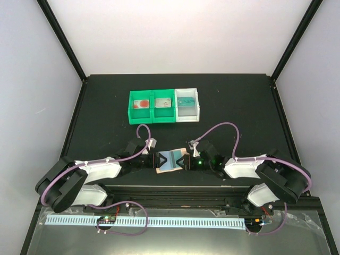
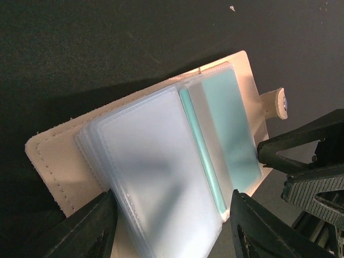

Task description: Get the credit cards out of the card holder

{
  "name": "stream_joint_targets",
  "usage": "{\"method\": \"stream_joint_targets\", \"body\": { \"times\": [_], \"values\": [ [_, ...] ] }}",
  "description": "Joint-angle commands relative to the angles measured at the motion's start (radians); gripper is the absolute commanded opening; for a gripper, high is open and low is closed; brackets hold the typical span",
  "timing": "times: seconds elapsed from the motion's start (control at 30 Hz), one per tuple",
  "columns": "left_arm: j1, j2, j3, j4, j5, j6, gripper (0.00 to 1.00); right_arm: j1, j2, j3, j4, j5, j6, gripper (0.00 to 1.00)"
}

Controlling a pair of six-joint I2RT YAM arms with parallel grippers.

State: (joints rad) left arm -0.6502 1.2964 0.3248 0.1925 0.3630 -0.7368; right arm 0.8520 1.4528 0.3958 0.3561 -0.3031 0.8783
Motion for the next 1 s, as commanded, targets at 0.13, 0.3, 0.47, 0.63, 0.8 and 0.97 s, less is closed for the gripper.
{"method": "stream_joint_targets", "body": {
  "times": [0.13, 0.3, 0.47, 0.63, 0.8, 0.97],
  "values": [
    [-0.026, 0.031, 0.003, 0.002, 0.005, -0.013, 0.58, 0.003, -0.036, -0.006, 0.078, -0.040, 0.007, 0.44],
    [-0.029, 0.034, 0.004, 0.004, 0.005, -0.011, 0.48, 0.003, -0.060, -0.013, 0.090, -0.043, 0.007, 0.44],
    [-0.033, 0.037, 0.003, 0.008, 0.005, -0.008, 0.39, 0.004, -0.070, -0.027, 0.126, -0.058, 0.017, 0.44],
    [-0.034, 0.025, 0.001, -0.004, -0.011, -0.010, 0.33, -0.001, -0.094, -0.010, -0.012, 0.045, -0.037, 0.44],
    [-0.035, -0.002, -0.002, -0.031, -0.042, -0.005, 0.21, -0.016, -0.099, 0.014, -0.155, 0.151, -0.113, 0.44],
    [-0.036, -0.009, -0.007, -0.032, -0.051, -0.003, 0.07, -0.020, -0.079, 0.013, -0.174, 0.189, -0.139, 0.44]
  ]
}}
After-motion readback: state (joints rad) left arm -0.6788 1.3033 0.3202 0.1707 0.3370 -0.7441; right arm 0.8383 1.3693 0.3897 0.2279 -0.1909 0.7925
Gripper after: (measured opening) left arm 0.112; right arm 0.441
